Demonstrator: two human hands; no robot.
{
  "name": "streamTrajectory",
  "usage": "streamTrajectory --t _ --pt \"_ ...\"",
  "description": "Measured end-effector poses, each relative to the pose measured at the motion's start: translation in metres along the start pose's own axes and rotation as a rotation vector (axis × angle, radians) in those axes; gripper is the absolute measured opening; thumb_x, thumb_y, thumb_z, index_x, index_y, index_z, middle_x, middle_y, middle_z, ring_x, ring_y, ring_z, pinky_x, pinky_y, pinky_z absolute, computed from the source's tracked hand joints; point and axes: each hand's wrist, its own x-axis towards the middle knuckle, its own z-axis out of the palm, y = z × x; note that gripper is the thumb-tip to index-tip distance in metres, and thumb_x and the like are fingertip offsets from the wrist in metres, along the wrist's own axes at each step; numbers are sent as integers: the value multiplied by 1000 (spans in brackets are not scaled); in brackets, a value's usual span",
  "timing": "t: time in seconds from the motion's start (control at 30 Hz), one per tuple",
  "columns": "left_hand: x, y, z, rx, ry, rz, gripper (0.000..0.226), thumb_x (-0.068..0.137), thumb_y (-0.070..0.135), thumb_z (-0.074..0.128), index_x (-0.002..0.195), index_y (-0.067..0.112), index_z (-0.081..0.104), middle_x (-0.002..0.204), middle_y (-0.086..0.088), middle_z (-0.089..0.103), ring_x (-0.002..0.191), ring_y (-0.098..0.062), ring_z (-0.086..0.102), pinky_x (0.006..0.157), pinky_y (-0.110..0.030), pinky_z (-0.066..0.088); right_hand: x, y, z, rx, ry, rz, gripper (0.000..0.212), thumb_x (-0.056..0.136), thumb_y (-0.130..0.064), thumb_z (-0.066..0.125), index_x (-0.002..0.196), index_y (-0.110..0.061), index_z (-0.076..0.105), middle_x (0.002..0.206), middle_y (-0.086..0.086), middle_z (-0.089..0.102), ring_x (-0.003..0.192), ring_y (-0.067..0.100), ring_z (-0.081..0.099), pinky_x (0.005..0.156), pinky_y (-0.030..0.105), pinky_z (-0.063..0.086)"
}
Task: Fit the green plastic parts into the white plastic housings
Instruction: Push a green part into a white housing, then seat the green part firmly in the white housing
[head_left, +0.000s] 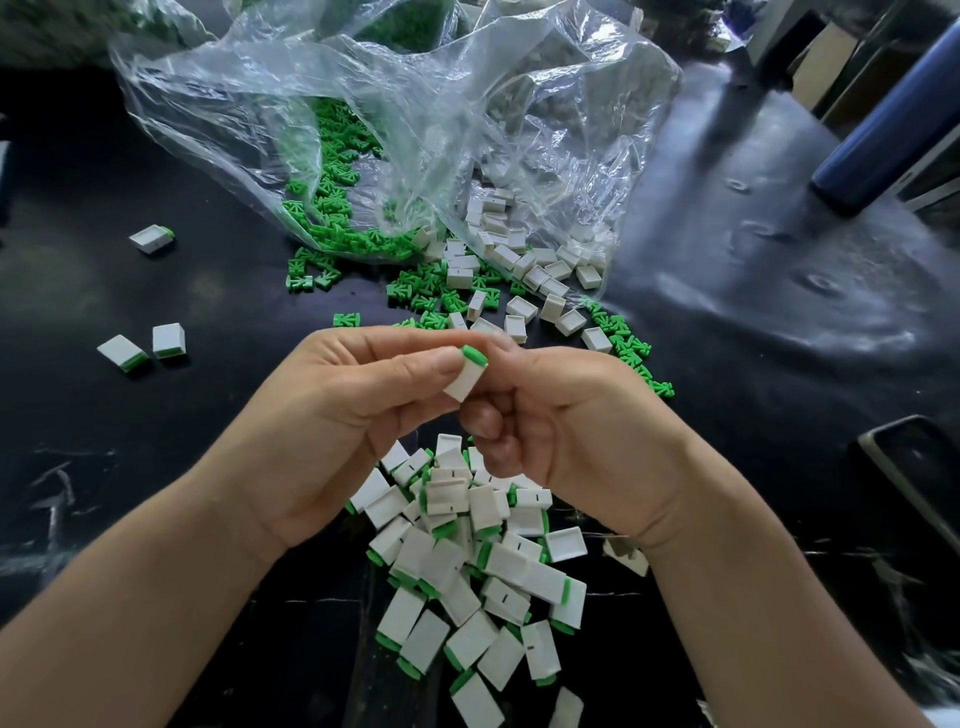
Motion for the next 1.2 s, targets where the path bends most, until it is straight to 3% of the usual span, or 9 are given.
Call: streamTrajectory --t 0.27,0.4,0.53,0.63,0.73,0.87,0.97,1.07,1.2 --pt "0 1 2 -36 78 -55 31 65 7 55 91 3 72 91 -13 73 83 -19 70 71 -20 55 2 0 -1 -67 66 15 29 69 -38 53 75 -10 59 55 -1 52 48 8 47 46 17 36" --pt "4 1 -3 12 256 -65 25 63 6 55 82 5 71 83 -9 74 77 -18 70 73 -25 57 -3 -1 -4 -388 149 -59 13 71 -18 70 78 -14 61 64 -1 59 56 10 56 53 18 42" --pt "7 1 -6 56 342 -79 26 83 -4 47 78 10 69 76 -4 74 67 -12 69 64 -22 56 -6 -1 0 -578 109 -69 15 75 -5 73 79 -15 62 69 6 58 61 13 53 62 25 43" --pt "7 1 -6 66 358 -79 31 85 -3 46 73 13 71 75 -2 73 65 -10 68 59 -20 55 -6 1 2 -664 41 -31 7 77 -10 72 81 -12 67 70 4 56 66 15 49 67 31 42" --pt "8 1 -6 63 372 -69 27 87 3 48 76 14 70 74 -1 73 64 -9 68 57 -19 54 -5 3 2 -763 55 -4 2 79 -21 72 80 -19 71 61 -10 57 60 3 50 60 23 44" --pt "8 -1 -6 71 376 -65 18 84 13 51 81 13 69 75 0 73 66 -9 68 58 -19 54 -5 3 2 -826 73 0 18 80 -41 66 79 -24 72 67 -7 63 66 2 55 69 31 50" --pt "9 -2 -6 98 372 -64 18 84 14 52 79 14 69 74 0 73 67 -9 68 58 -19 54 -6 -1 0 -865 19 15 16 80 -36 68 75 -22 73 72 5 66 67 7 55 68 33 49" --pt "9 -2 -6 124 364 -60 20 87 12 51 79 15 69 76 0 74 67 -8 68 58 -18 53 -5 -1 -2 -883 5 -15 4 78 -25 73 76 -21 73 64 -7 64 60 -1 53 60 22 46" --pt "9 -3 -6 123 364 -57 21 88 11 51 79 14 69 76 -1 74 67 -8 68 57 -18 53 0 3 -10 -841 192 -85 8 81 -31 68 77 -25 71 69 -11 68 64 3 60 67 20 52"
